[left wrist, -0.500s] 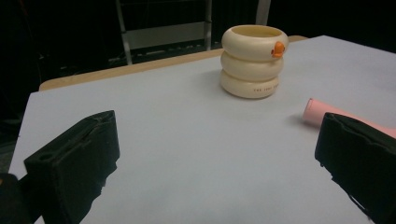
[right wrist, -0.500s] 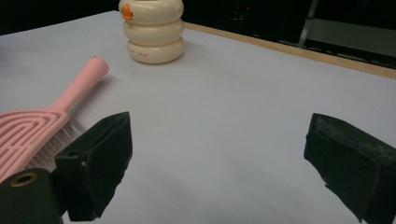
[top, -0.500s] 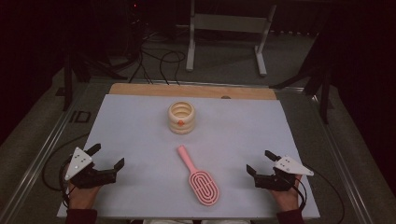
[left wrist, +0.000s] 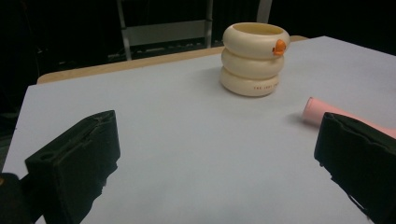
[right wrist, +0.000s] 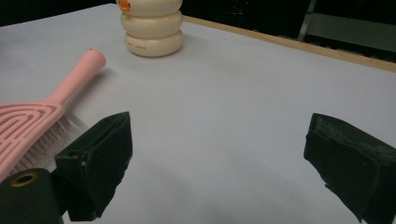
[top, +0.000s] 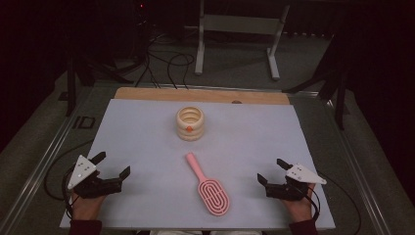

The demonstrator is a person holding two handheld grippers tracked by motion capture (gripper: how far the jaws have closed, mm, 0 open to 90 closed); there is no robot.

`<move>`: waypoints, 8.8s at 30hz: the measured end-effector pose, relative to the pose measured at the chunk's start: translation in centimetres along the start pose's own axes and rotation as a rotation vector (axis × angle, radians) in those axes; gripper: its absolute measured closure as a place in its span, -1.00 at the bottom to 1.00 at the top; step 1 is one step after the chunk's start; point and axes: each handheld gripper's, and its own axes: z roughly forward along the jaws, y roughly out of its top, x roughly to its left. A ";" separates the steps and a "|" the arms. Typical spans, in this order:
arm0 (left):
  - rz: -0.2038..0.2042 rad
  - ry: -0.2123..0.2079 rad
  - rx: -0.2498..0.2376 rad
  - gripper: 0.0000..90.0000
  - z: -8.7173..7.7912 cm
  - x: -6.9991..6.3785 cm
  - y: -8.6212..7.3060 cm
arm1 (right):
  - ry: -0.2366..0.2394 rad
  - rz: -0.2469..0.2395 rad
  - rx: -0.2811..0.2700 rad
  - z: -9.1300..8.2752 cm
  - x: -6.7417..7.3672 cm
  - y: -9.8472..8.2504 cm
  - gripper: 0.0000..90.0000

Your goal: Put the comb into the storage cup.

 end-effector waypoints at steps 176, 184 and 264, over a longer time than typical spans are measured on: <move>0.172 -0.385 0.434 0.99 17.3 -13.5 2.0 | 0.059 -0.020 0.038 1.0 1.3 0.3 -0.82; 0.213 -0.408 0.467 0.99 18.3 -14.6 2.7 | 0.058 -0.018 0.036 1.0 1.2 0.3 -0.82; 0.387 -0.510 0.514 0.74 18.8 -19.4 5.9 | 0.053 -0.021 0.030 0.9 1.0 0.3 -0.81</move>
